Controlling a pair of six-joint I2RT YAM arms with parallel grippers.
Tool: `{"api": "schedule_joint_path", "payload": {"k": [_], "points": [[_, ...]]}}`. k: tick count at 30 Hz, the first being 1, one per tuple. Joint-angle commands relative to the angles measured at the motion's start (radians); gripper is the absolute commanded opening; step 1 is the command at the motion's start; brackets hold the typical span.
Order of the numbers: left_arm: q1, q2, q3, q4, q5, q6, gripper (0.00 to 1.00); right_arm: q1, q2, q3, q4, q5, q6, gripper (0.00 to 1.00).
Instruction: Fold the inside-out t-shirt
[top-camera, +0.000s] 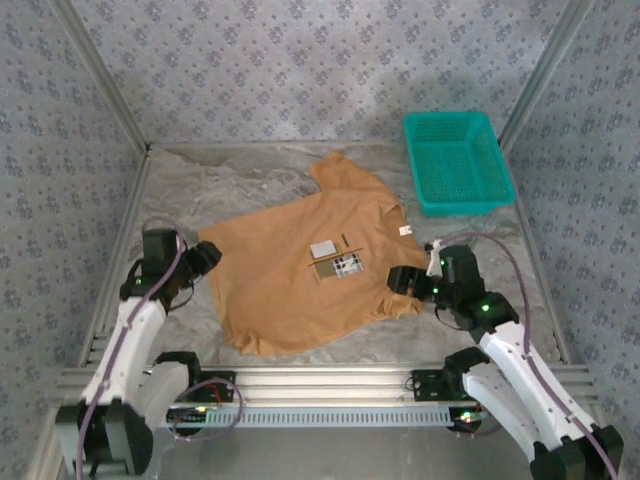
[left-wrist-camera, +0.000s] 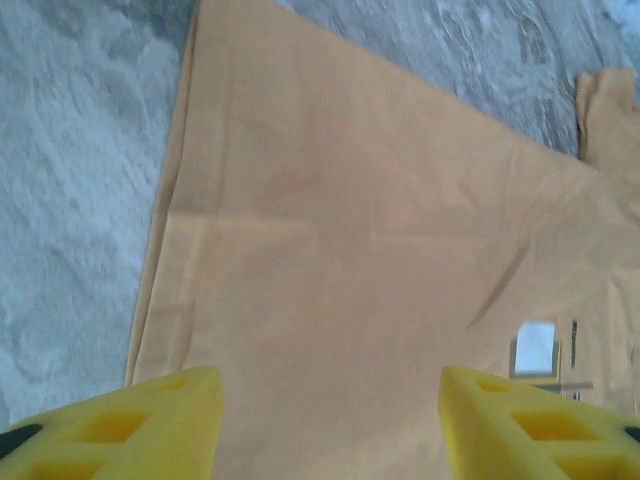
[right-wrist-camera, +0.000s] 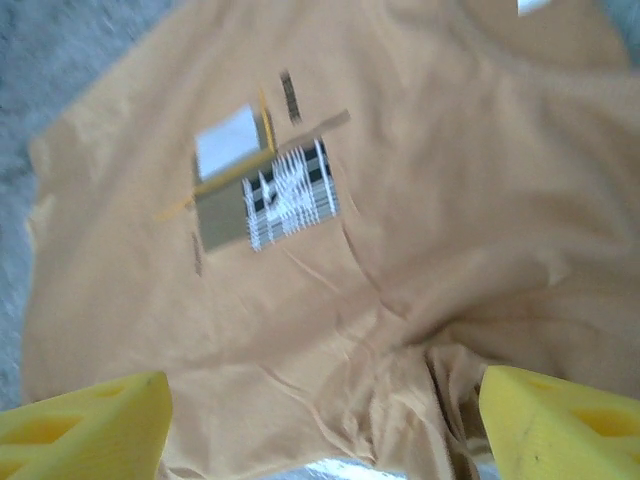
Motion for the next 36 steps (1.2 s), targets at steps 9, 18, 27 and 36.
{"api": "schedule_joint_path", "payload": {"k": [9,18,27,36], "points": [[0.114,0.491,0.171,0.21,0.119,-0.009,0.43,0.01,0.661,0.416,0.147,-0.067,-0.056,0.65],[0.086,0.894,0.409,0.264,0.212,-0.048,0.37,-0.062,1.232,0.796,0.1,-0.088,0.073,0.55],[0.072,1.227,0.802,0.124,0.19,-0.02,0.25,-0.086,1.424,0.928,0.09,-0.006,0.156,0.55],[0.074,1.468,1.377,-0.113,0.143,0.083,0.25,-0.131,1.603,1.256,-0.018,0.117,0.132,0.54]]}}
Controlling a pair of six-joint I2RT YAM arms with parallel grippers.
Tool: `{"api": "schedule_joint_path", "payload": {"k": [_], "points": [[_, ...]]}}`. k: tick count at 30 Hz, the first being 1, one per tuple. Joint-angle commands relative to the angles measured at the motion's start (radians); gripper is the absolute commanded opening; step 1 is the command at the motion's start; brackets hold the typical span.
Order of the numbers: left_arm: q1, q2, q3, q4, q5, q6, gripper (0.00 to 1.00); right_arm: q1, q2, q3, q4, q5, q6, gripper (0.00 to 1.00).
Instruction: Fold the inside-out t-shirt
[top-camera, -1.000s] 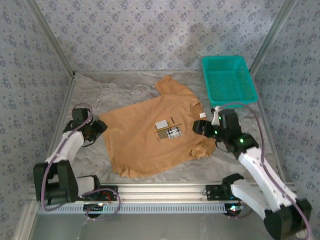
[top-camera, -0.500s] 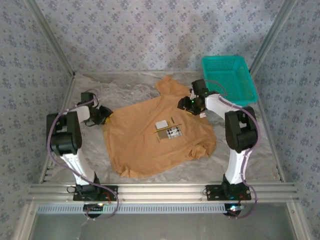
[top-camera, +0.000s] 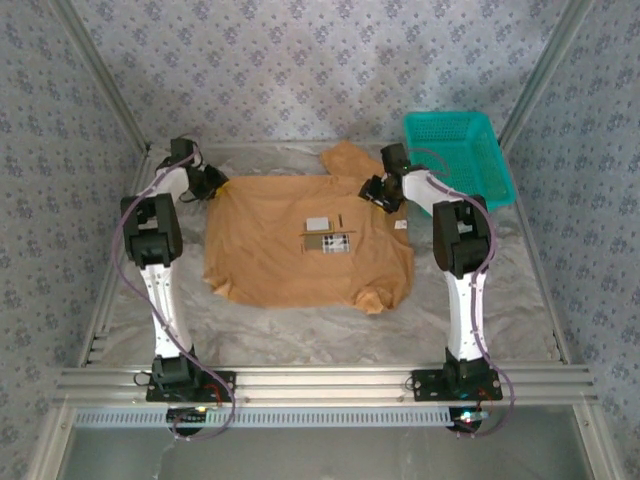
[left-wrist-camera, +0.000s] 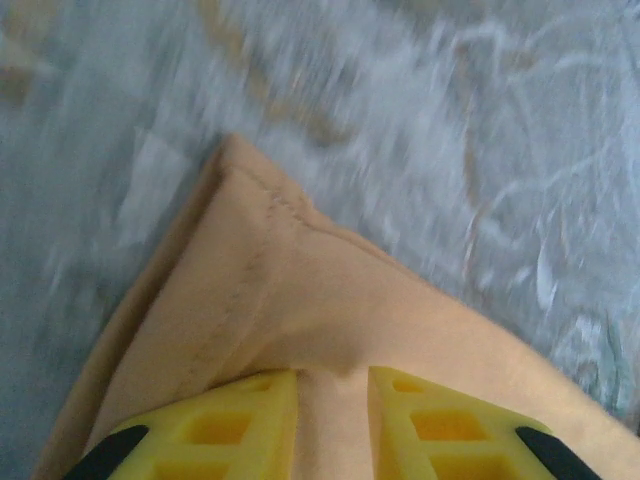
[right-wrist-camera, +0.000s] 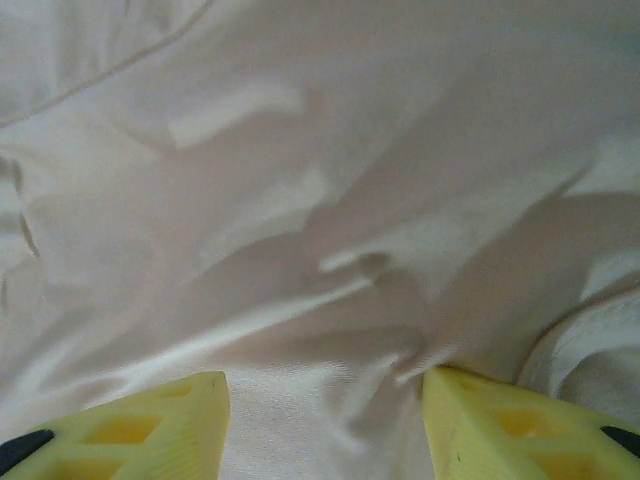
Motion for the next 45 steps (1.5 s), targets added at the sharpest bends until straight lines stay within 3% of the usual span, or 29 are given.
{"api": "schedule_joint_path", "payload": {"k": [1,5,9,12,17,21,26,36,41,45], "points": [[-0.003,-0.007,0.108,-0.17,-0.061,0.087,0.26,-0.019,0.046,0.124,-0.1,0.061,-0.024,0.54],[-0.063,-0.248,0.029,-0.272,-0.17,0.187,0.35,0.027,0.0,0.216,-0.196,0.034,-0.097,0.54],[-0.218,-0.559,-0.297,-0.307,-0.303,0.232,0.37,0.116,-0.139,0.106,-0.213,0.029,-0.129,0.54],[-0.324,-0.721,-0.517,-0.341,-0.388,0.222,0.34,0.168,-0.246,-0.039,-0.182,0.01,-0.117,0.53],[-0.428,-0.869,-0.735,-0.42,-0.492,0.194,0.21,0.249,-0.342,-0.194,-0.141,-0.002,-0.094,0.41],[-0.483,-0.884,-0.809,-0.469,-0.511,0.213,0.24,0.305,-0.336,-0.238,-0.107,0.002,-0.085,0.4],[-0.494,-0.794,-0.827,-0.529,-0.507,0.233,0.28,0.316,-0.293,-0.283,-0.083,0.003,-0.073,0.38],[-0.47,-0.645,-0.817,-0.556,-0.602,0.233,0.33,0.21,-0.241,-0.383,-0.064,0.021,-0.073,0.37],[-0.434,-0.616,-0.829,-0.574,-0.661,0.243,0.23,0.161,-0.232,-0.411,-0.057,0.041,-0.082,0.34],[-0.386,-0.649,-0.834,-0.597,-0.707,0.261,0.22,0.131,-0.21,-0.422,-0.077,0.048,-0.084,0.24]]}}
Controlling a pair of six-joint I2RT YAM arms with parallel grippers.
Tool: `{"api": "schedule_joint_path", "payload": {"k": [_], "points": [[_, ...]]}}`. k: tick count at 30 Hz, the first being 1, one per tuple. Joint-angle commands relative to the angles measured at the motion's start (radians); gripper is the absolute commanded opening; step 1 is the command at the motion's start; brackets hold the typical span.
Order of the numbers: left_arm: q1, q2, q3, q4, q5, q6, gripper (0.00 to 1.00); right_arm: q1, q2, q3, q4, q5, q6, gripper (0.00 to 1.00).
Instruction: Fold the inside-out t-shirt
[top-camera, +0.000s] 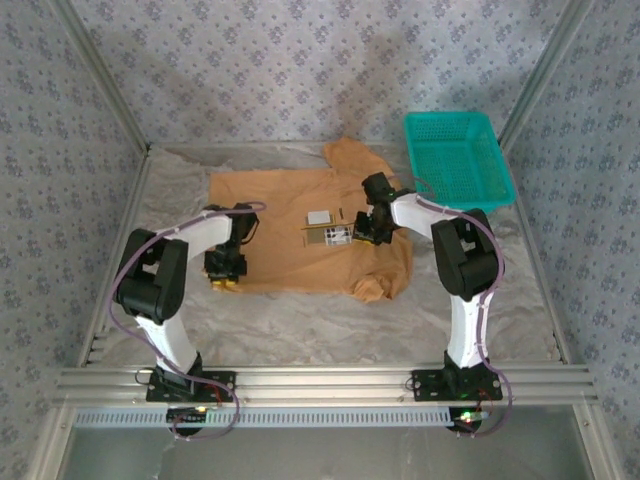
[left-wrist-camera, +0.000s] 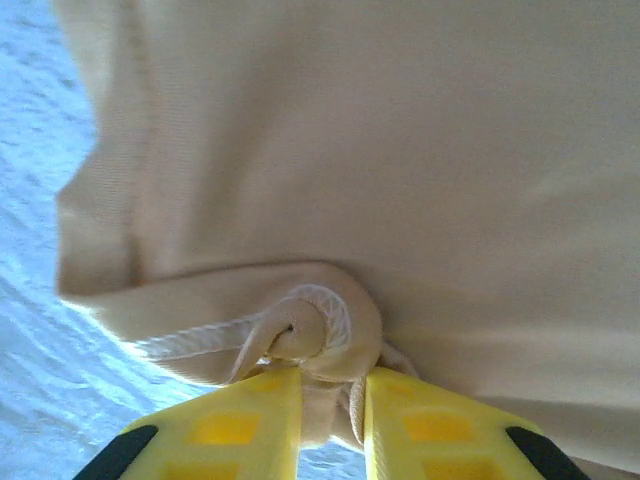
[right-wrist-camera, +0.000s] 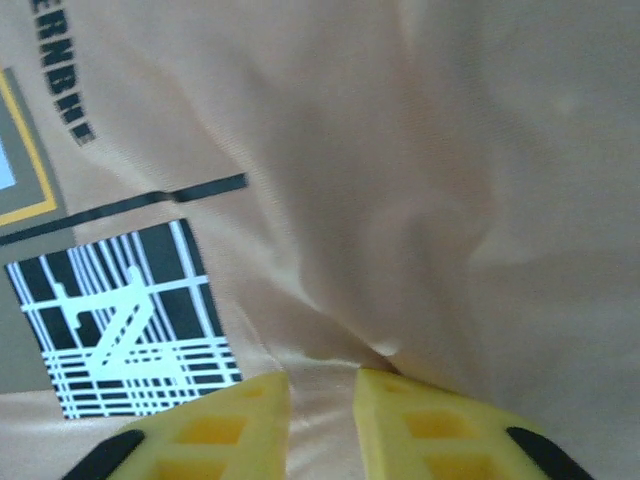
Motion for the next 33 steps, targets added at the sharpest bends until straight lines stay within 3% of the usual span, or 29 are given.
{"api": "schedule_joint_path", "payload": {"k": [1,5,8,12,16,20,26,31,33], "points": [[0.045,-0.037,-0.008,-0.056,-0.066,0.027,0.22,-0.026,0.036,-0.036,-0.042,0.052,-0.002,0.2],[0.066,-0.052,-0.012,-0.048,-0.052,0.035,0.01,-0.037,0.03,-0.057,-0.035,0.064,-0.002,0.1],[0.072,-0.077,-0.002,-0.064,-0.07,0.029,0.0,-0.041,0.033,-0.056,-0.046,0.08,-0.006,0.0],[0.091,-0.222,-0.006,-0.042,-0.067,0.009,0.0,-0.058,0.037,-0.055,-0.076,0.112,-0.009,0.0],[0.113,-0.437,-0.092,0.101,0.091,-0.028,0.0,-0.082,0.034,-0.065,-0.083,0.128,-0.018,0.0],[0.174,-0.648,-0.26,0.265,0.246,-0.096,0.03,-0.086,0.017,-0.078,-0.085,0.139,-0.022,0.0],[0.225,-0.967,-0.516,0.5,0.327,-0.203,0.06,-0.103,0.018,-0.069,-0.097,0.14,-0.034,0.0],[0.253,-1.238,-0.648,0.588,0.351,-0.266,0.3,-0.113,0.02,-0.061,-0.096,0.149,-0.038,0.0],[0.274,-1.313,-0.665,0.594,0.38,-0.274,0.32,-0.115,0.022,-0.057,-0.097,0.153,-0.039,0.0]]}}
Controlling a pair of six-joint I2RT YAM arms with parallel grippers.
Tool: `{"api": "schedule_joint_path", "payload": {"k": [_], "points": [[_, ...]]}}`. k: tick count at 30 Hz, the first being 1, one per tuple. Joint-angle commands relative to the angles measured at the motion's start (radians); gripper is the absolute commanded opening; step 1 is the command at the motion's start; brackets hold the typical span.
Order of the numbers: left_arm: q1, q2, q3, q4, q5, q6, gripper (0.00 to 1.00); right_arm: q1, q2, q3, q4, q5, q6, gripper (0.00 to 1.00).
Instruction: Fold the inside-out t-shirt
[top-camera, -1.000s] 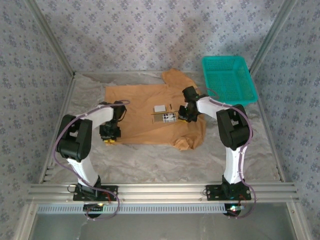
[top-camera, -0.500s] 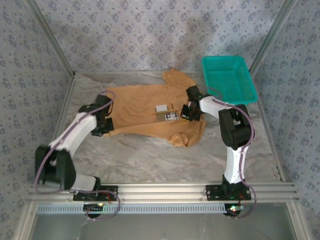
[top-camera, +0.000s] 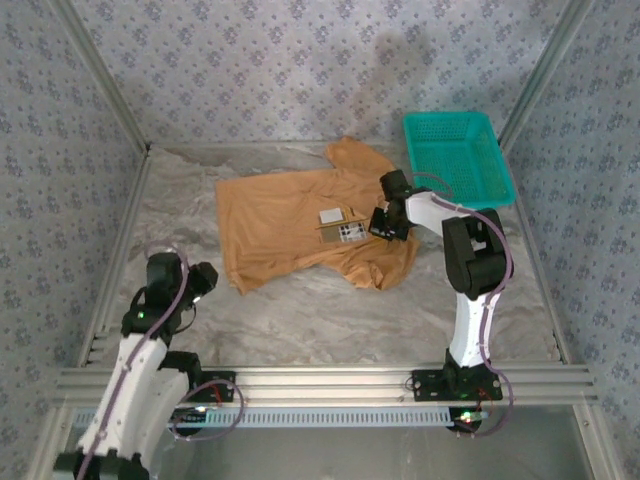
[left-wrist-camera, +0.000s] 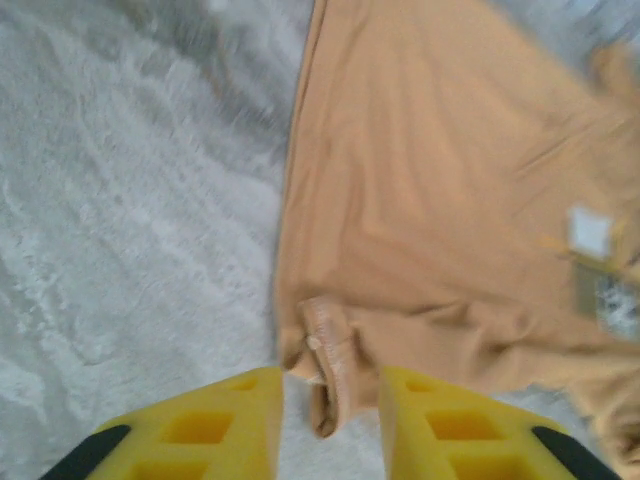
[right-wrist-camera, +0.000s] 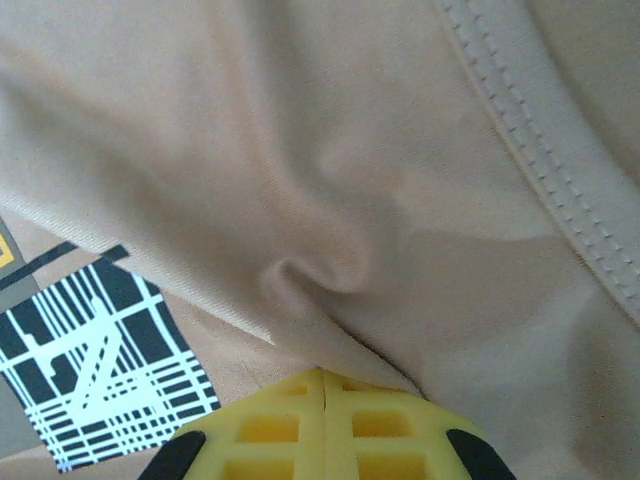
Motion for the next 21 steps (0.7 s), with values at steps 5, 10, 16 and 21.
{"api": "schedule_joint_path", "payload": {"k": [5,10,16,21], "points": [[0.04,-0.012,-0.005,0.067,0.109,-0.055,0.32,-0.013,0.05,-0.017,-0.101,0.094,-0.018,0.0],[-0.042,0.257,0.121,-0.062,0.11,-0.013,0.33,-0.012,0.056,-0.003,-0.101,0.089,-0.021,0.0],[-0.311,0.565,0.363,-0.32,-0.105,-0.04,0.29,-0.011,0.073,0.022,-0.132,0.082,-0.023,0.0],[-0.403,0.731,0.47,-0.404,-0.195,-0.1,0.32,-0.009,0.074,0.025,-0.133,0.078,-0.021,0.0]]}}
